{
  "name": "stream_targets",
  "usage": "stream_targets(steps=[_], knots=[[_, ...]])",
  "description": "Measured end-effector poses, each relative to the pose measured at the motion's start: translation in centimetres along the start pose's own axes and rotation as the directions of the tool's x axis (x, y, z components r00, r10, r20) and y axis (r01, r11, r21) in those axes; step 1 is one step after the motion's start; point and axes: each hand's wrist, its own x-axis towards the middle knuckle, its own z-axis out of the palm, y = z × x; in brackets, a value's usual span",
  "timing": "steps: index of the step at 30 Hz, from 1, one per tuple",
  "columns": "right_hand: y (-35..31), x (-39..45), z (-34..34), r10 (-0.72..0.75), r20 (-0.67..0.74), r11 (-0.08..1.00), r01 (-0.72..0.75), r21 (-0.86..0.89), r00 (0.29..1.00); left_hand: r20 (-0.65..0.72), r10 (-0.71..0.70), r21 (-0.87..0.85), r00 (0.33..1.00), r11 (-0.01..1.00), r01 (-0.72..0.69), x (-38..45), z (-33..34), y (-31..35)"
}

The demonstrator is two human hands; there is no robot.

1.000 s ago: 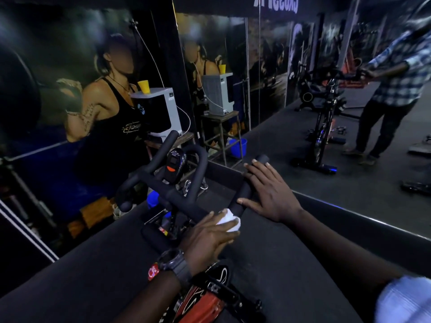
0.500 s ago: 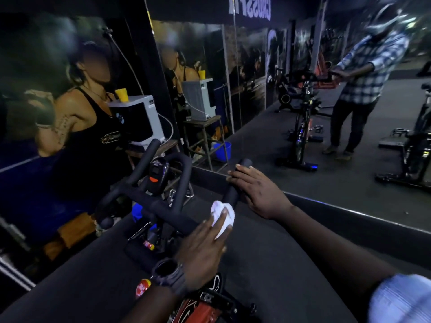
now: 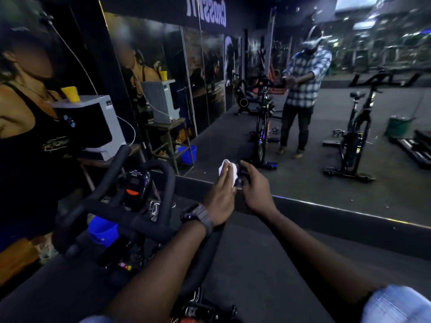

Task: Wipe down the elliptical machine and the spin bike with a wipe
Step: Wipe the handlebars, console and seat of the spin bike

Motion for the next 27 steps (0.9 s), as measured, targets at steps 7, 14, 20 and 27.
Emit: stream_targets(steps=[7, 14, 20, 27], knots=[[0.3, -1.0, 1.0, 0.324, -0.019, 0.915, -0.309, 0.26, 0.946, 0.052, -0.136, -0.124, 0.989, 0.982, 0.142, -4.2, -1.2, -2.3], [-1.7, -2.7, 0.6, 0.336, -0.026, 0.922, -0.324, 0.212, 0.941, 0.537, -0.369, -0.818, 0.759, -0.007, 0.575, 4.3, -1.8, -1.3], [-3.5, -3.1, 0.0, 0.283, -0.104, 0.956, -0.271, 0.113, 0.953, 0.668, -0.086, -0.733, 0.739, 0.094, 0.673, 2.9, -1.4, -3.1], [-3.2, -3.0, 1.3, 0.316, -0.076, 0.948, -0.312, 0.066, 0.946, 0.791, -0.128, -0.553, 0.598, 0.265, 0.79, -1.4, -1.9, -4.0]])
